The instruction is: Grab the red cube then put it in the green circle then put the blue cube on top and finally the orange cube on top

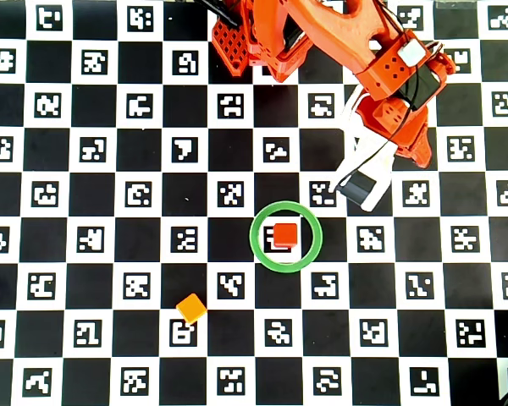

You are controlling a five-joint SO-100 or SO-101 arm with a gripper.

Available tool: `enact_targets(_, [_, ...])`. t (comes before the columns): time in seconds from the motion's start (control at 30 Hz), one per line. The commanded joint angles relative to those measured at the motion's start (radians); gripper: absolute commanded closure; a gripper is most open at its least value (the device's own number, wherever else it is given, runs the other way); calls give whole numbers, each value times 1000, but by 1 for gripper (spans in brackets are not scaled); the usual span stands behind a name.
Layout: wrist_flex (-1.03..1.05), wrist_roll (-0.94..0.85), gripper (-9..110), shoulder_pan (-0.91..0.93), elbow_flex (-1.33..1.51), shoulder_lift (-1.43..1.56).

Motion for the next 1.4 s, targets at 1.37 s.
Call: enact_targets(1.37, [-137,80,54,-55,-5,-110])
